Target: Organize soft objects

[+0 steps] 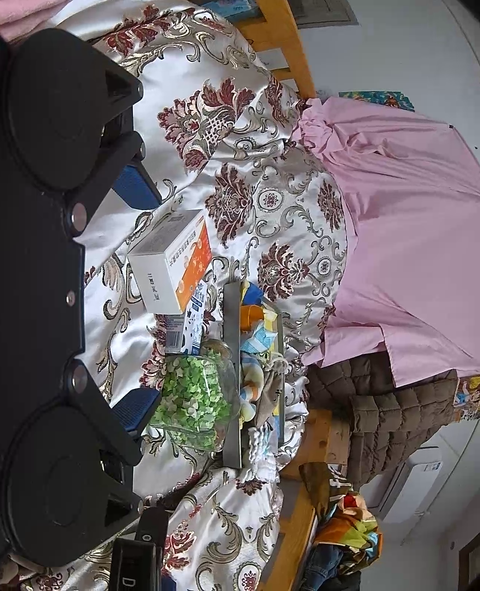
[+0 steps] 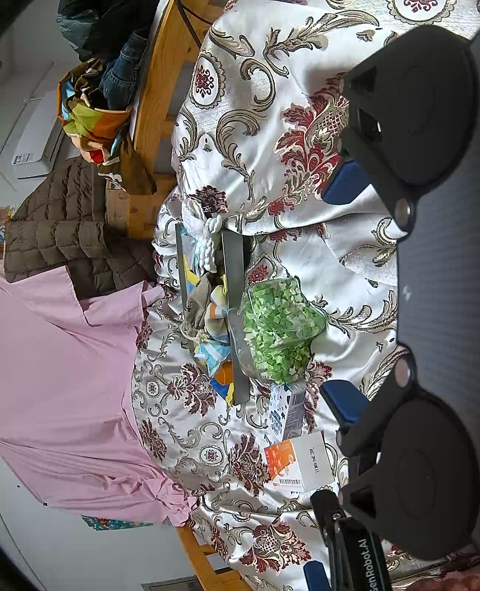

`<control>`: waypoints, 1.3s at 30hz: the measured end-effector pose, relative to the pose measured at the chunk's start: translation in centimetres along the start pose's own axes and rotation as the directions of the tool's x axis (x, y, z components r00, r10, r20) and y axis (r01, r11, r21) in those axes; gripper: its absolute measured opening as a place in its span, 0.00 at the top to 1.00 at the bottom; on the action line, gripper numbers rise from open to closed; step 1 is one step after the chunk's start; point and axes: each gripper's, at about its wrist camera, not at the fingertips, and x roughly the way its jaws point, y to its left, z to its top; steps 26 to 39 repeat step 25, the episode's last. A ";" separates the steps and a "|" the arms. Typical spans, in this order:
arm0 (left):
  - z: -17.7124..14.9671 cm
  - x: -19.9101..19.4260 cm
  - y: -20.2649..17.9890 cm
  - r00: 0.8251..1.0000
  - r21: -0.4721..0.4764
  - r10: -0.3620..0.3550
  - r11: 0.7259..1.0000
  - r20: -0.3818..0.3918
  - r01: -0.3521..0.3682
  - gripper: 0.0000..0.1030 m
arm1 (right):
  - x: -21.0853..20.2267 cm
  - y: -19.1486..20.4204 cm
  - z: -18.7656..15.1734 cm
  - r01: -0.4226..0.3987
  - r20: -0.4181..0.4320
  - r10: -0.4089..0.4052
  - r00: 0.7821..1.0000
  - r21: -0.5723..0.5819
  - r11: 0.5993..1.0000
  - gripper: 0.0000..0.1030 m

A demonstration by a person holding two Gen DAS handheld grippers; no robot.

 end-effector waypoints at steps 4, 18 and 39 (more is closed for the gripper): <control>0.1 -0.1 0.4 1.000 -0.002 -0.018 1.000 0.000 0.018 0.01 | 0.0 0.0 0.0 0.000 0.000 0.000 1.000 0.000 1.000 0.00; 0.2 0.4 6.1 1.000 -0.052 -0.018 0.999 -0.010 0.017 0.01 | 0.0 0.0 0.0 0.000 -0.002 0.000 1.000 0.000 1.000 0.00; 0.3 0.6 10.2 0.999 -0.075 -0.012 0.997 -0.037 0.009 0.01 | 0.0 -0.1 -0.2 0.004 -0.011 -0.004 1.000 0.000 1.000 0.00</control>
